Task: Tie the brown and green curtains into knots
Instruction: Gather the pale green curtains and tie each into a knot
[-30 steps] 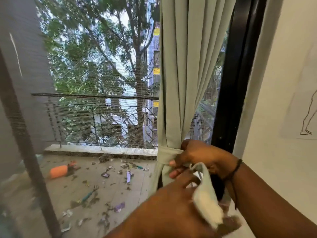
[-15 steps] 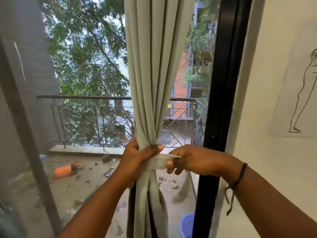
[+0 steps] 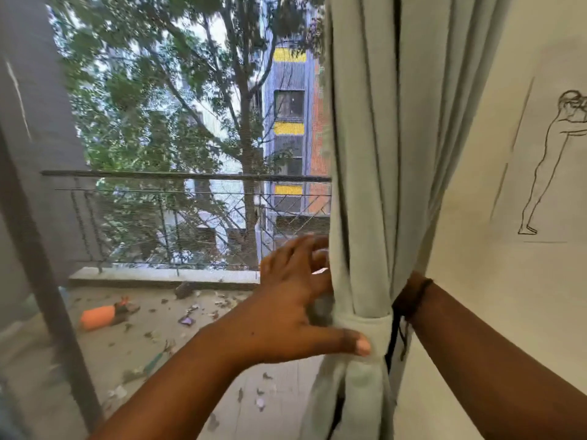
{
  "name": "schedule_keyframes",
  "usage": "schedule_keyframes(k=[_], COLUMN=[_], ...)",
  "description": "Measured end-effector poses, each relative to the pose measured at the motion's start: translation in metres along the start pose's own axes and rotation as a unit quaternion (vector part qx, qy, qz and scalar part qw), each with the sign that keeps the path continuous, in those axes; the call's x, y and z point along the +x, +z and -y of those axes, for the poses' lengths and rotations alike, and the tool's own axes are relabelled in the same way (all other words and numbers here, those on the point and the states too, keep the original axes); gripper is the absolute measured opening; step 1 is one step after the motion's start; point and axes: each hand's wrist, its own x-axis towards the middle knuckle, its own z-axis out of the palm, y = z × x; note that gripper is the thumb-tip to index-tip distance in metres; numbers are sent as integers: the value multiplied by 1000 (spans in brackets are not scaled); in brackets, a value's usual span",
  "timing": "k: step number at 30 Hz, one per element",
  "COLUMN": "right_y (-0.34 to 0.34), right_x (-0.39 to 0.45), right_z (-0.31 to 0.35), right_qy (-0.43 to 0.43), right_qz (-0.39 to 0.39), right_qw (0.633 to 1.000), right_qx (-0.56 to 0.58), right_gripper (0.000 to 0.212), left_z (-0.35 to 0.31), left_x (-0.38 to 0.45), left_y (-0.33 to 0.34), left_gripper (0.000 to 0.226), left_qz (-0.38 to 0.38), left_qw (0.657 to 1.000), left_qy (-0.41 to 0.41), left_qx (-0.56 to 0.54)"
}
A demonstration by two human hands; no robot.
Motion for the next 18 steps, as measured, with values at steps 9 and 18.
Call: schedule_keyframes(k=[9, 18], right_y=[-4, 71], right_x=[-4, 9], right_z=[-17, -34], right_qy=[119, -24], right_qz=[-302, -280], right_qw=[938, 942], right_qx=[-121, -182], right_gripper=[8, 103], left_z=[20, 0], left_x=[8, 45], left_y=[0, -1], left_gripper=[70, 64], left_qz=[-75, -56], left_qw=[980, 916], left_qy=[-184, -311], left_qx=[-34, -248])
